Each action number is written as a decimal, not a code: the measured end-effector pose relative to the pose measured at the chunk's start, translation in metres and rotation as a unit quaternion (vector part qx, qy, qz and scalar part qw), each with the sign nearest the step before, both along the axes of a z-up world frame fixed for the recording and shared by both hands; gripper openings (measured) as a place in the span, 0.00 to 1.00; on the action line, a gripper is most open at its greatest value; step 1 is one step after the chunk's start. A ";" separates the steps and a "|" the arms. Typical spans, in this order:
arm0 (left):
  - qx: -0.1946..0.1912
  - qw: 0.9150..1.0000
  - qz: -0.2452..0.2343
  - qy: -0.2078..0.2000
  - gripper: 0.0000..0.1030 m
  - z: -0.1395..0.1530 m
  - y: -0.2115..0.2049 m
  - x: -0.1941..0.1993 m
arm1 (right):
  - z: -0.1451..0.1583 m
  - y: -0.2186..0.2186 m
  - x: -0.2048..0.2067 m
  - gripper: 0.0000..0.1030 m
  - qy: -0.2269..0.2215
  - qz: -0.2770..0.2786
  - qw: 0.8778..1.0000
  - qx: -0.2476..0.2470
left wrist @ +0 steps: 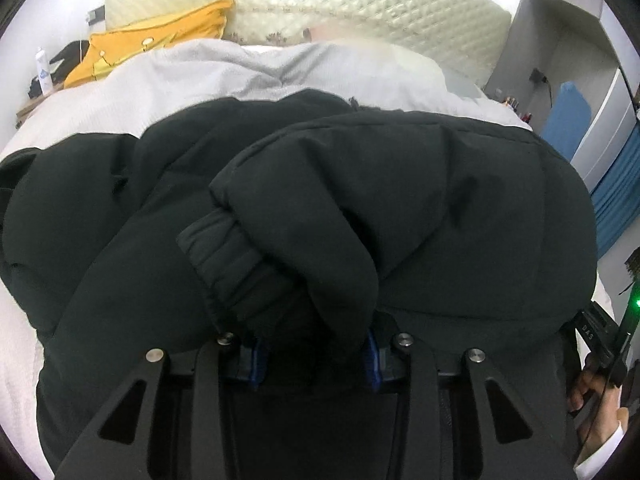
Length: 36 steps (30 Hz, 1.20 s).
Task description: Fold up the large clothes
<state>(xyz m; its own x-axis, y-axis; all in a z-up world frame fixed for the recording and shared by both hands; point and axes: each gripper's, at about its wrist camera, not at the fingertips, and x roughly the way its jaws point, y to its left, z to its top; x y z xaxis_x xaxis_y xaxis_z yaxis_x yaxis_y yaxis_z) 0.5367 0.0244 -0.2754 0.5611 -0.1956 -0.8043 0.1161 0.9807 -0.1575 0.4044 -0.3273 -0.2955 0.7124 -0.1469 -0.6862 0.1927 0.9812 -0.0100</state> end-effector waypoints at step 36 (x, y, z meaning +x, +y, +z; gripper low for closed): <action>-0.177 0.979 0.045 0.092 0.78 0.018 0.287 -0.247 | 0.072 0.385 -0.155 0.68 0.090 0.412 0.904 0.072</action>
<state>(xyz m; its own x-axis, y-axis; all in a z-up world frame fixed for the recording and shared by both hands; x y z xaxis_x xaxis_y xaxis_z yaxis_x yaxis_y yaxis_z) 0.2897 0.3111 -0.2577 0.4399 -0.4378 -0.7840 -0.0303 0.8654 -0.5002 0.2499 0.0577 -0.2234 0.4135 0.4829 -0.7719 -0.5971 0.7839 0.1705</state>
